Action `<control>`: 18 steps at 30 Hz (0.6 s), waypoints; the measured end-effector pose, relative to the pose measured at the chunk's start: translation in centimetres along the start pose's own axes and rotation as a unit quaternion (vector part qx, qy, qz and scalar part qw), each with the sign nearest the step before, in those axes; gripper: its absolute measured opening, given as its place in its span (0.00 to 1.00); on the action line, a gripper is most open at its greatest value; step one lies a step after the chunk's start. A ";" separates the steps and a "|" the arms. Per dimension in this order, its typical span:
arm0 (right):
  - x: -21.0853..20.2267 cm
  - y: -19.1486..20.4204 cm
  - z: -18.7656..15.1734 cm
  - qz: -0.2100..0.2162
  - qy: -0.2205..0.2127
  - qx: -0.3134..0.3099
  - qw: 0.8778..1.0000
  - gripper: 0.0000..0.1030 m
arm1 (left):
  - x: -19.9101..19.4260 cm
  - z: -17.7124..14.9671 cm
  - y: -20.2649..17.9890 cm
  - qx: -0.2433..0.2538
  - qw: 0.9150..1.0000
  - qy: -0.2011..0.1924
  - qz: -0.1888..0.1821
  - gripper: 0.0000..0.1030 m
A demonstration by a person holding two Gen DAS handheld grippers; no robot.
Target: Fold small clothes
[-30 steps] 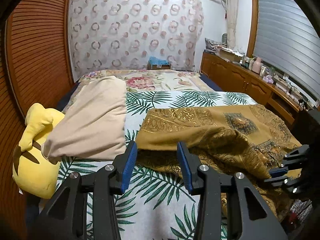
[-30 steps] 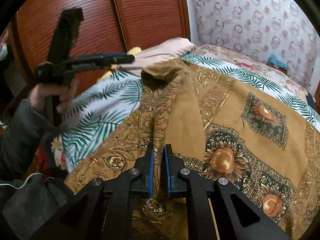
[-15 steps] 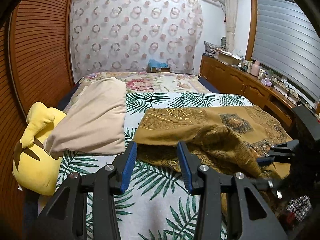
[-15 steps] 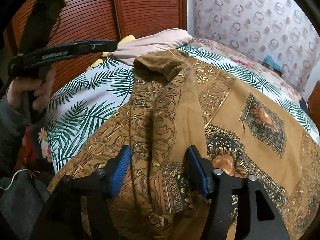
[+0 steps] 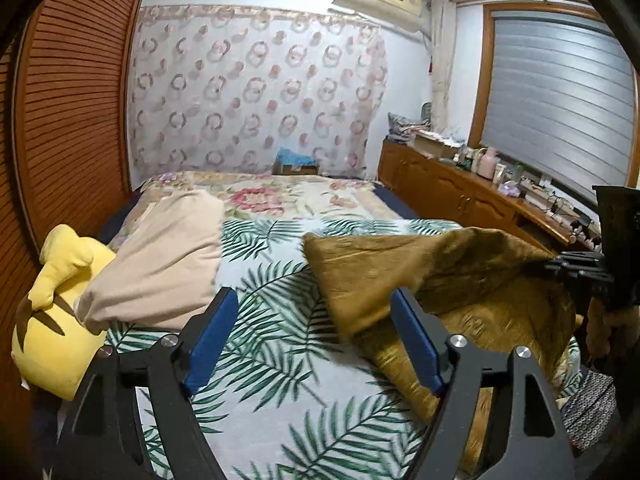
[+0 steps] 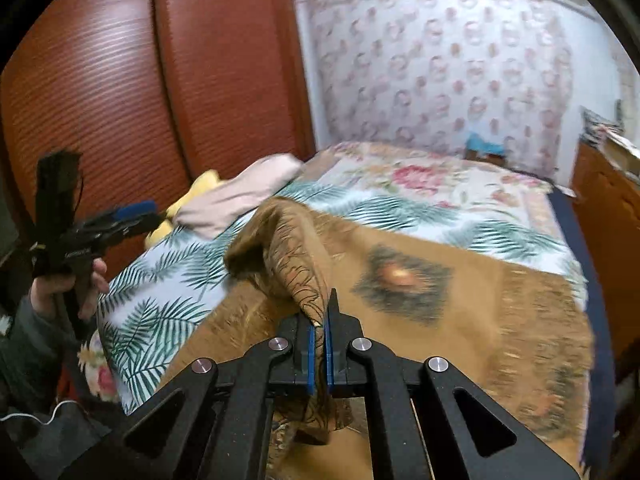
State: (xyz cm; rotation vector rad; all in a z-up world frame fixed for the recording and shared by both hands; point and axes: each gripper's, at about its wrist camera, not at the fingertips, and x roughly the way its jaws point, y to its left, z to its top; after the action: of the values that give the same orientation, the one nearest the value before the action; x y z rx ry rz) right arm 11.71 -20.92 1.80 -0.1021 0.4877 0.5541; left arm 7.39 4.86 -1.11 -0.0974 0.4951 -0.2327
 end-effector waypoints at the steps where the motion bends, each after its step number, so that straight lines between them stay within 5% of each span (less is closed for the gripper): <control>1: -1.0 -0.6 -0.3 -0.009 -0.004 0.006 1.000 0.03 | -0.1 0.1 -0.3 0.002 1.000 -0.003 0.001 0.77; 10: -5.8 -4.7 -4.3 -0.092 -0.003 0.058 0.994 0.03 | 0.1 0.8 -3.8 0.025 0.999 -0.009 -0.029 0.77; 18: -5.1 -6.3 -6.4 -0.143 0.029 0.094 0.985 0.03 | 2.7 0.2 -7.5 0.046 0.996 0.026 -0.065 0.77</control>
State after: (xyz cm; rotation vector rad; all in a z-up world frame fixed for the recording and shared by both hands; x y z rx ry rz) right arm 8.59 -30.19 -1.68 -0.0069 0.5696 0.2226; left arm 8.28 -3.04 -1.07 -0.0331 0.5294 -0.3853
